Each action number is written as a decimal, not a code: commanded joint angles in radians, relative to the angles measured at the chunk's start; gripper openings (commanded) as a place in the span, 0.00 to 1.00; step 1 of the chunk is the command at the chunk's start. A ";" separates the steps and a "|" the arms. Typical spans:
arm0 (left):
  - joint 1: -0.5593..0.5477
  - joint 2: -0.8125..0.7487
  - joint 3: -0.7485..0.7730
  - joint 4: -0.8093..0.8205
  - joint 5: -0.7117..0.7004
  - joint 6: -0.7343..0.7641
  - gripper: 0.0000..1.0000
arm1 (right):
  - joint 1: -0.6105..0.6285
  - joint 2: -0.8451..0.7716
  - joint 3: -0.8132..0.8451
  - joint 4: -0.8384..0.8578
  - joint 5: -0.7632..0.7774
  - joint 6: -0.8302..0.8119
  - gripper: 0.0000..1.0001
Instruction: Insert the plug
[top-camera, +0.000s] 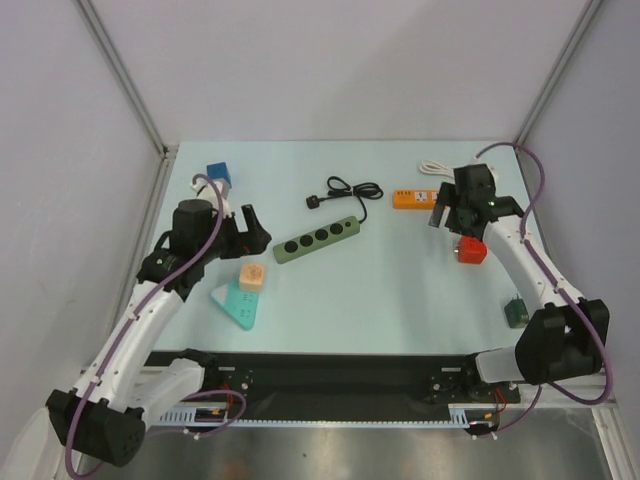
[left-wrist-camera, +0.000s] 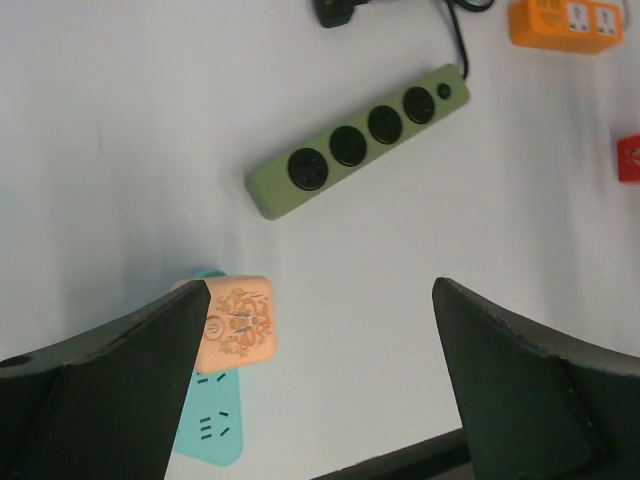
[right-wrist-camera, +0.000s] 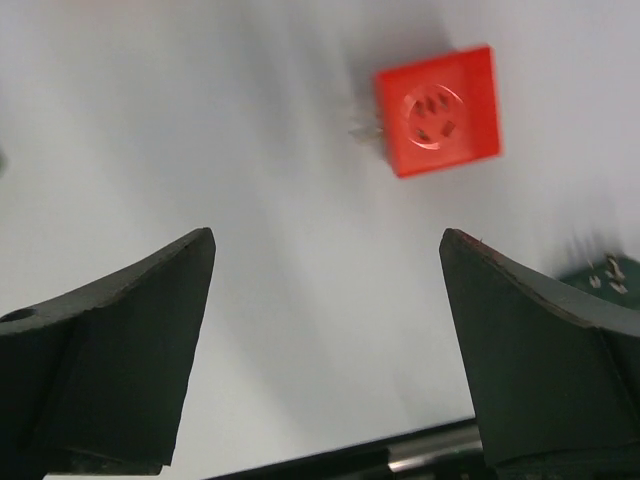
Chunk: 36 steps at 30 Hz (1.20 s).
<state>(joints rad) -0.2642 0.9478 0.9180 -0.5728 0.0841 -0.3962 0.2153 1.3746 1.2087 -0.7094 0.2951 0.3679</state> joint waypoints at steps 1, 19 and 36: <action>-0.038 -0.030 0.047 0.023 0.065 0.112 1.00 | -0.082 -0.005 -0.058 -0.041 -0.036 -0.006 1.00; -0.038 -0.064 -0.018 0.162 0.292 0.076 1.00 | -0.309 0.256 -0.035 0.087 -0.215 -0.248 0.92; -0.116 -0.004 0.015 0.163 0.309 0.106 0.89 | -0.060 0.195 -0.096 0.111 -0.306 -0.224 0.31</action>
<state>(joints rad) -0.3462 0.9504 0.8997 -0.4335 0.3969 -0.3126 0.0185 1.6608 1.1305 -0.5934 0.0116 0.0944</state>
